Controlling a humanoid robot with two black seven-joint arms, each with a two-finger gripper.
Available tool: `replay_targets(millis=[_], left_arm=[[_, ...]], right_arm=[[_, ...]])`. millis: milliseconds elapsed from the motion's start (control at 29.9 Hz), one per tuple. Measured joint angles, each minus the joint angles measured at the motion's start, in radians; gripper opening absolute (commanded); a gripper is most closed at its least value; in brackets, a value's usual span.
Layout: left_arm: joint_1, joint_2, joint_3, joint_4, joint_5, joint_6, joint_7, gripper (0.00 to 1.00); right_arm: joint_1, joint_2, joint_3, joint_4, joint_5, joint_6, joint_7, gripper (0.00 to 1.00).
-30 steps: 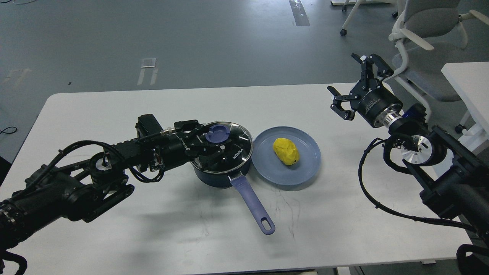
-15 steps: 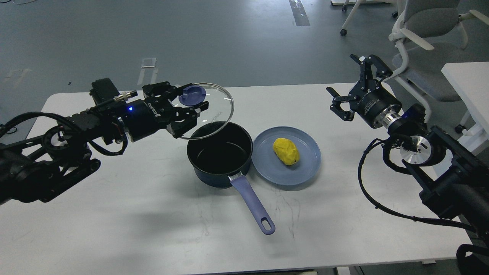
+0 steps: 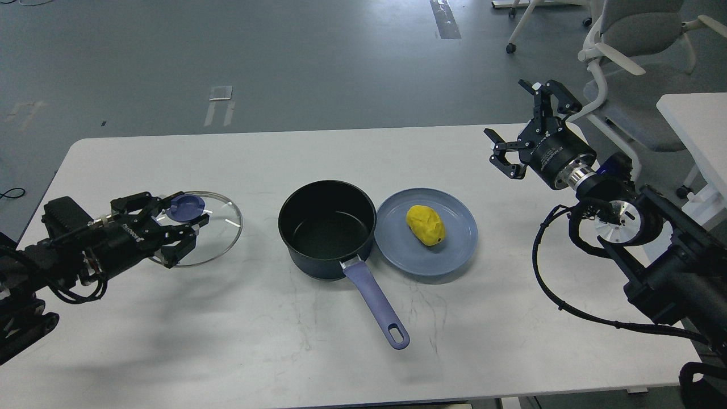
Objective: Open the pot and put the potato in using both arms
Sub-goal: 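Lower the glass lid onto the table beside the pot, then release the lid and raise the left gripper away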
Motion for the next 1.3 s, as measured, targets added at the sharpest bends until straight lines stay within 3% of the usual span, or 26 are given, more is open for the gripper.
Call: replay_targets(millis=[301,368,401,602,635,869,1070,1304], left_arm=[[0.014,-0.1,0.001,0.055,-0.032,0.0,0.0,0.48],[0.014,-0.126,0.001,0.079,-0.046,0.0,0.0,0.57],[0.014,-0.137,0.001,0.092,-0.052,0.0,0.0,0.67],[0.028,-0.2,0.006,0.186,-0.092,0.0,0.0,0.84],[0.034,-0.204,0.011,0.201,-0.1,0.0,0.0,0.97],[0.04,-0.211,0.023,0.215,-0.233,0.0,0.0,0.98],[0.026,-0.16,0.021,0.088,-0.314,0.0,0.0,0.98],[-0.049,-0.046,0.014,-0.184,-0.467,0.0,0.0,0.98]], right_arm=[[0.003,-0.017,-0.002,0.0,0.0,0.0,0.0,1.0],[-0.001,-0.024,-0.002,0.0,0.0,0.0,0.0,1.0],[-0.002,-0.026,-0.002,0.0,0.0,0.0,0.0,1.0],[-0.006,-0.035,-0.002,0.001,0.0,0.0,0.0,1.0],[-0.006,-0.036,-0.002,0.001,0.0,0.0,0.0,1.0],[-0.006,-0.036,-0.002,0.001,0.0,0.0,0.0,1.0],[0.004,-0.04,-0.002,0.003,-0.035,0.006,0.0,1.0],[0.034,-0.075,-0.067,0.012,-0.222,0.008,0.041,1.0]])
